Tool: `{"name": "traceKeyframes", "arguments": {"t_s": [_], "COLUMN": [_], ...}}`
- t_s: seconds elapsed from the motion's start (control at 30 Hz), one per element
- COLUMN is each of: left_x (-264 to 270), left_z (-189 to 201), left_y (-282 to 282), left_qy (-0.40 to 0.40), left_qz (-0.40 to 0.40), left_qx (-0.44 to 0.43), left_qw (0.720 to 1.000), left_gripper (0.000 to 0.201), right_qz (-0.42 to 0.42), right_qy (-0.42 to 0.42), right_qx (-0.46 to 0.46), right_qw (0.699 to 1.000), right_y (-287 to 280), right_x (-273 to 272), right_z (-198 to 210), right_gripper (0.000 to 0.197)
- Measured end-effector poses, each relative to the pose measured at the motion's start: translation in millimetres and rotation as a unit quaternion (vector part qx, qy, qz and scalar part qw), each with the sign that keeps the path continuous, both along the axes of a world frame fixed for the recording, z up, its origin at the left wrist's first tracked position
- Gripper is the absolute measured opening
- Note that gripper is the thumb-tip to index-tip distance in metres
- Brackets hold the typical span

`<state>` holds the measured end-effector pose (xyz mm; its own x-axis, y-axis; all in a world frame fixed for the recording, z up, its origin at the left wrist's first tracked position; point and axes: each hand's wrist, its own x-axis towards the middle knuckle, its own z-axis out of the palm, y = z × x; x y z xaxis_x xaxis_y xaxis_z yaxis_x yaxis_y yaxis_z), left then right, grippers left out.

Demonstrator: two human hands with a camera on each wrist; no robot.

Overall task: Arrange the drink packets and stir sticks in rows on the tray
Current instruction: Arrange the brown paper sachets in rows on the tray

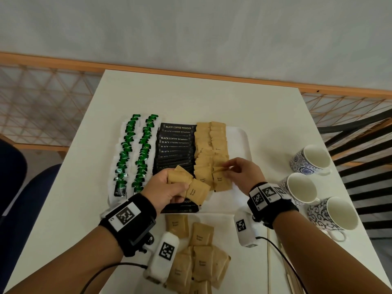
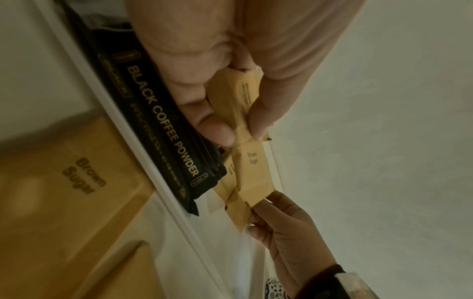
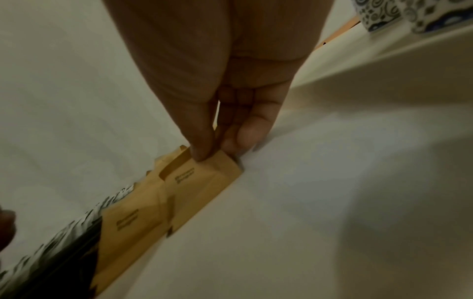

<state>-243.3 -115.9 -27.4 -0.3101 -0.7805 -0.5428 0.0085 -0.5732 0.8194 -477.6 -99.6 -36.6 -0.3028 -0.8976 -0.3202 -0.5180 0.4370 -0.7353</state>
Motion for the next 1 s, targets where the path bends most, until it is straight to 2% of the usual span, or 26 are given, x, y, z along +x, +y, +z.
{"name": "traceKeyframes", "arguments": {"t_s": [0.27, 0.43, 0.6, 0.67, 0.73, 0.87, 1.0], "left_x": [-2.8, -4.6, -9.6, -10.4, -9.9, -8.9, -8.5], "left_z": [-0.9, 0.0, 2.5, 3.8, 4.9, 7.0, 7.3], "left_y": [0.4, -0.3, 2.2, 3.2, 4.0, 6.0, 4.8], "left_qy": [0.01, 0.007, 0.019, 0.026, 0.029, 0.021, 0.023], "left_qz": [0.01, 0.017, 0.019, 0.021, 0.018, -0.006, 0.027], "left_qx": [0.009, 0.011, 0.012, 0.014, 0.013, 0.006, 0.006], "left_qw": [1.0, 1.0, 1.0, 0.999, 0.999, 1.0, 0.999], "left_gripper": [0.025, 0.026, 0.029, 0.03, 0.029, 0.024, 0.015], "right_qz": [0.014, -0.004, 0.122, 0.137, 0.13, 0.147, 0.114], "right_qy": [0.032, 0.02, -0.069, -0.085, -0.073, 0.018, -0.001], "right_qx": [0.002, -0.046, 0.027, 0.047, 0.056, 0.046, 0.044], "right_qw": [0.999, 0.999, 0.99, 0.986, 0.987, 0.988, 0.992], "right_y": [3.3, 7.4, 15.7, 18.1, 19.1, 22.8, 20.9], "right_x": [-1.8, 4.5, 34.2, 39.9, 39.9, 40.2, 35.6], "right_z": [-0.2, 9.3, 27.1, 27.5, 26.3, 26.9, 24.3], "right_gripper": [0.014, 0.01, 0.014, 0.02, 0.022, 0.023, 0.012]}}
